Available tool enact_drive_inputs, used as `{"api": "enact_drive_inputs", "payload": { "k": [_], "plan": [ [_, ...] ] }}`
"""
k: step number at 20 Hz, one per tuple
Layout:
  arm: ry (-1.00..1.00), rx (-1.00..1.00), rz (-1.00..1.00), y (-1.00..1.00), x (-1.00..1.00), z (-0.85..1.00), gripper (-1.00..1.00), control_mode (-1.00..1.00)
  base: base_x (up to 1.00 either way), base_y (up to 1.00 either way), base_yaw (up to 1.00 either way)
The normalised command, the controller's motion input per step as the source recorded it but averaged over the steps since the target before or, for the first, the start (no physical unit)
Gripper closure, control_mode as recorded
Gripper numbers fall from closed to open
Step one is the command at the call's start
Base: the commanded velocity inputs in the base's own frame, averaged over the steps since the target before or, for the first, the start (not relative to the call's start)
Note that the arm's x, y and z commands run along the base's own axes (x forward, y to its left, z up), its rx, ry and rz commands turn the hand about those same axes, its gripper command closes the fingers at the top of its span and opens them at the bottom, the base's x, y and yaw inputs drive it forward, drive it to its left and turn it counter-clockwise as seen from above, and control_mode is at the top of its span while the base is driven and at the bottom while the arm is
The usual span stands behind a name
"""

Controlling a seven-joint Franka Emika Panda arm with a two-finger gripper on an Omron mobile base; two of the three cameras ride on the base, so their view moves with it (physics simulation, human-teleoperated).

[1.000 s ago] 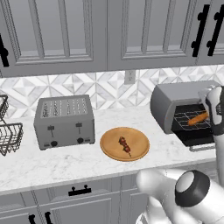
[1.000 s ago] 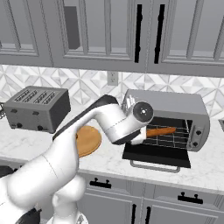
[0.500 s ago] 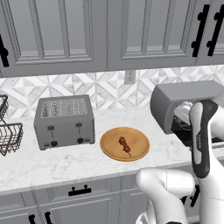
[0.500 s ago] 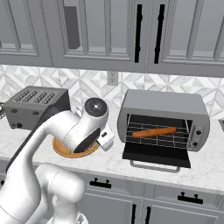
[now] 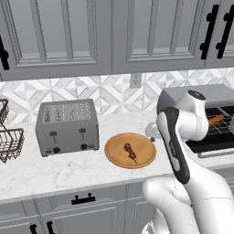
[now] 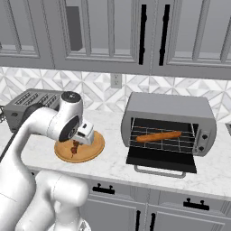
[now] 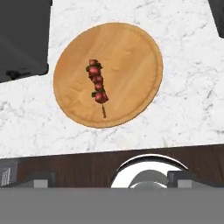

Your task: Pick up the kebab skewer and baguette bread, and place them inside the toaster oven. Close the toaster oven door and start by setting the timer.

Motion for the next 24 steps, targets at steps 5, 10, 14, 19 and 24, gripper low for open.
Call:
{"api": "enact_drive_inputs", "payload": {
  "k": [5,10,14,19,24],
  "plan": [
    [0.11,-0.21,0.33,0.48,0.61,-0.70,-1.00,-1.00,0.00,0.00,0.00],
    [0.10,-0.28,0.09,0.04,0.54,-0.60,-1.00,-1.00,0.00,0.00,0.00],
    [0.03,-0.11,0.00,0.00,0.31,-0.53,-1.00,-1.00,0.00,0.00,0.00],
    [0.00,0.00,0.00,0.16,0.56,-0.39,-1.00,-1.00,0.00,0.00,0.00],
    [0.00,0.00,0.00,0.15,0.27,-0.31,-1.00,-1.00,0.00,0.00,0.00]
  ]
}}
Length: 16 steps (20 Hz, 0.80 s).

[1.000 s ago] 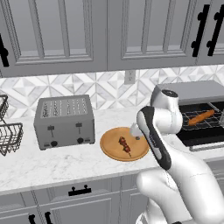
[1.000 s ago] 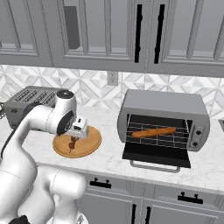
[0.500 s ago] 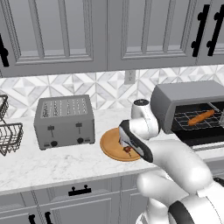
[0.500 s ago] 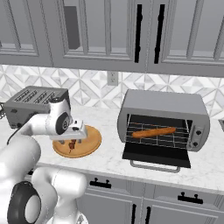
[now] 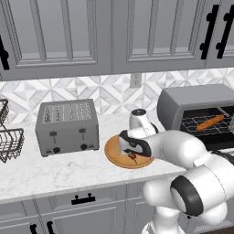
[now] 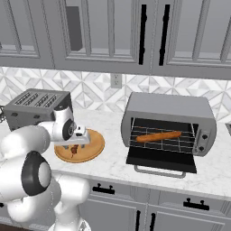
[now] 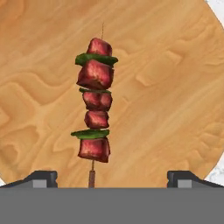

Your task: Pick up the kebab skewer and baguette bread, and place them inside the toaster oven. Close the toaster oven door and start by setting the timer.

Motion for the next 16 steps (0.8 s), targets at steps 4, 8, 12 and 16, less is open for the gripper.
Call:
{"api": "enact_drive_inputs", "payload": {
  "k": [4,8,12,16],
  "plan": [
    [0.03,0.00,-0.02,0.02,0.06,-0.28,-1.00,-1.00,0.00,0.00,0.00],
    [0.00,0.00,-0.01,0.00,0.03,-0.30,-1.00,-1.00,0.00,0.00,0.00],
    [0.00,0.00,-0.01,0.00,0.00,-0.26,-1.00,-1.00,0.00,0.00,0.00],
    [0.00,0.00,-0.01,0.00,0.00,-0.10,1.00,-1.00,0.00,0.00,0.00]
  ]
}}
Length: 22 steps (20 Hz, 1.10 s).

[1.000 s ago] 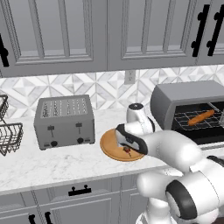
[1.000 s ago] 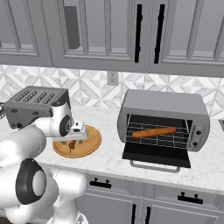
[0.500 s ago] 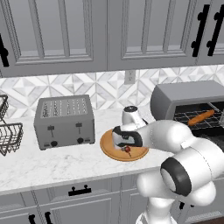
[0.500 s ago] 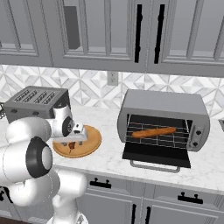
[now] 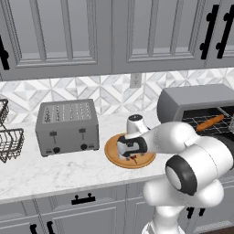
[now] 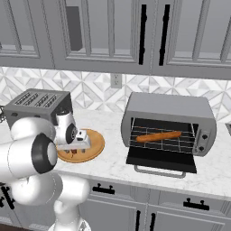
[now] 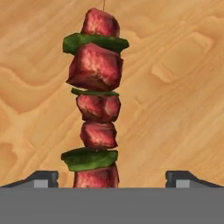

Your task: Pick up the kebab skewer and baguette bread, and place them inside the toaster oven. Close the toaster oven door and start by setting the timer.

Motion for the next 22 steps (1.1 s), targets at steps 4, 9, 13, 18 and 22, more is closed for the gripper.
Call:
{"api": "enact_drive_inputs", "payload": {
  "k": [4,9,13,18,22],
  "plan": [
    [0.00,0.00,-0.01,0.00,0.00,-0.11,1.00,-1.00,0.00,0.00,0.00],
    [0.00,0.00,0.00,0.00,0.00,-0.31,1.00,-1.00,0.00,0.00,0.00],
    [0.00,0.00,0.02,-0.16,0.02,0.36,1.00,-1.00,0.00,0.00,0.00],
    [-0.04,0.00,0.11,-0.59,-0.35,1.00,1.00,-1.00,0.00,0.00,0.00],
    [-0.04,0.00,0.11,-0.98,-0.57,1.00,1.00,-1.00,0.00,0.00,0.00]
  ]
}}
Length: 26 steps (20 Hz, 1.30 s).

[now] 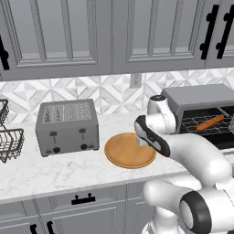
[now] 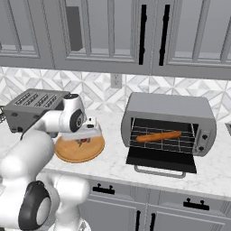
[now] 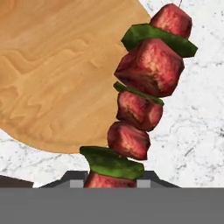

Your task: Pick up the kebab skewer and baguette bread, and place them inside the toaster oven. Close the toaster oven door and start by setting the timer.

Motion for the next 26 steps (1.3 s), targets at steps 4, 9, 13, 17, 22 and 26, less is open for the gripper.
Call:
{"api": "enact_drive_inputs", "payload": {
  "k": [4,9,13,17,22,26],
  "plan": [
    [0.00,0.00,0.07,-1.00,-0.38,0.94,1.00,-1.00,0.00,0.00,0.00],
    [0.03,0.00,0.01,-1.00,-0.35,0.65,1.00,-1.00,0.00,0.00,0.00],
    [0.01,0.03,0.00,-1.00,-0.24,0.37,1.00,-1.00,0.00,0.00,0.00],
    [0.00,0.07,0.00,-1.00,0.00,0.29,1.00,-1.00,0.00,0.00,0.00],
    [0.00,0.05,0.00,-1.00,0.09,0.20,1.00,-1.00,0.00,0.00,0.00],
    [-0.01,0.03,0.00,-1.00,0.02,0.02,1.00,-1.00,0.00,0.00,0.00]
  ]
}}
